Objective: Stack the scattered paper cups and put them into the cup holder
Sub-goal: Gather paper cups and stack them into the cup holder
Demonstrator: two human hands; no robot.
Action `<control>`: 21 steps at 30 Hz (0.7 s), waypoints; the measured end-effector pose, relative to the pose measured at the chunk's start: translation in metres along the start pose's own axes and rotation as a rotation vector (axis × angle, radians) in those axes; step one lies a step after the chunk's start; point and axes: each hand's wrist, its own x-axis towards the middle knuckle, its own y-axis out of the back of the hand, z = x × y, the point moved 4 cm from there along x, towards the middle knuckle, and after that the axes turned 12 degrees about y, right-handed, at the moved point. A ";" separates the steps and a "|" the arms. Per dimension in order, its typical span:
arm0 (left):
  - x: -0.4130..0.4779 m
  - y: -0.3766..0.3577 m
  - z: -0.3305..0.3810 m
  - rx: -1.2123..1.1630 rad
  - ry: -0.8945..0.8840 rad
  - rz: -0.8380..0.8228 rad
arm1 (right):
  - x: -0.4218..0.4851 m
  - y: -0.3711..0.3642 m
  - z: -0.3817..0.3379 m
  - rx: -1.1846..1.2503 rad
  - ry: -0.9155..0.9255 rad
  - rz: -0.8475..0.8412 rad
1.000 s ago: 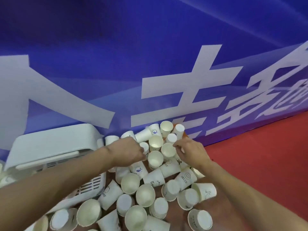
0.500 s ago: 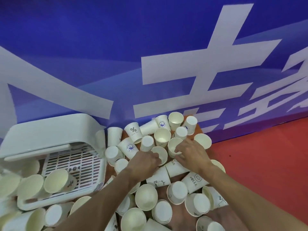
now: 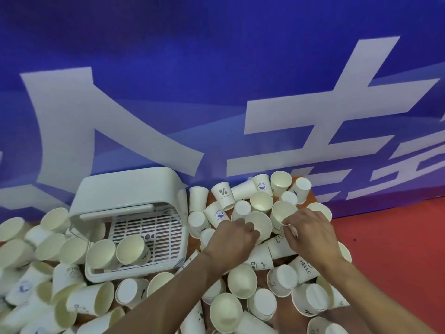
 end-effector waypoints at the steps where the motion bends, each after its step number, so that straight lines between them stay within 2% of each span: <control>1: -0.005 0.006 -0.002 0.002 0.003 0.016 | -0.001 0.007 -0.006 -0.005 -0.001 0.010; 6: -0.050 0.044 -0.032 -0.003 0.052 0.134 | 0.005 0.041 -0.054 -0.017 0.086 0.067; 11: -0.145 0.068 -0.104 -0.186 0.238 0.302 | 0.027 0.056 -0.146 0.088 0.244 0.097; 17: -0.260 0.064 -0.196 -0.211 0.479 0.258 | 0.068 0.039 -0.272 0.237 0.401 0.076; 21: -0.306 0.056 -0.235 -0.148 0.550 0.273 | 0.090 0.019 -0.337 0.305 0.454 0.057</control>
